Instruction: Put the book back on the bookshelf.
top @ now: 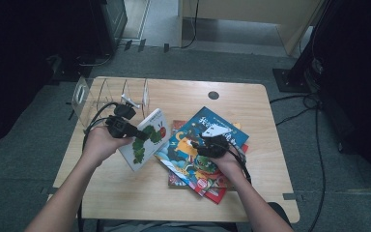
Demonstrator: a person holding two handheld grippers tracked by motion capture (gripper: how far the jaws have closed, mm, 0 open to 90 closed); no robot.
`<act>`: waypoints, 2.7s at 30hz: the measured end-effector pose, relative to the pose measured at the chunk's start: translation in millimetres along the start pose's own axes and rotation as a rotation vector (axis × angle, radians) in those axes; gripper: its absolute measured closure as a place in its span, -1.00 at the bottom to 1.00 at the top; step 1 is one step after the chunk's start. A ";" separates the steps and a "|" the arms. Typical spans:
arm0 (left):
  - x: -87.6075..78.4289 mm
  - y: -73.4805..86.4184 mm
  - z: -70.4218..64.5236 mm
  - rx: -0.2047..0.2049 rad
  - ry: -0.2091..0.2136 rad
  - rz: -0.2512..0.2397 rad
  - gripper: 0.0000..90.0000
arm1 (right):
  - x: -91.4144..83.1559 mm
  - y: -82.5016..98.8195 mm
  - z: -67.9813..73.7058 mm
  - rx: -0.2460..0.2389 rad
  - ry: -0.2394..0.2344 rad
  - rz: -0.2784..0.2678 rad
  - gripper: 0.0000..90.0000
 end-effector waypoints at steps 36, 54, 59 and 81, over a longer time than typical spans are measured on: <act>-6.4 -19.7 74.1 -0.303 -0.263 -0.136 0.72 | 13.2 1.8 -5.4 0.047 -0.001 0.039 0.00; 23.5 -66.9 89.7 -0.384 -0.358 -0.162 0.72 | 9.6 3.0 -1.9 0.052 0.015 0.038 0.05; 32.9 -77.1 91.8 -0.377 -0.397 -0.146 0.71 | 7.7 3.7 -0.1 0.047 0.020 0.034 0.07; 50.8 -94.1 98.5 -0.358 -0.440 -0.087 0.67 | -4.5 10.7 2.7 0.050 0.011 -0.013 0.04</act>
Point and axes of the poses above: each handheld gripper's, and its own axes: x roughly forward along the jaws, y roughly out of its underside, z roughly to its left, the point moved 9 cm from there along x, roughly forward along the jaws, and after that the axes turned 15 degrees about -z, right-handed, at the moved point
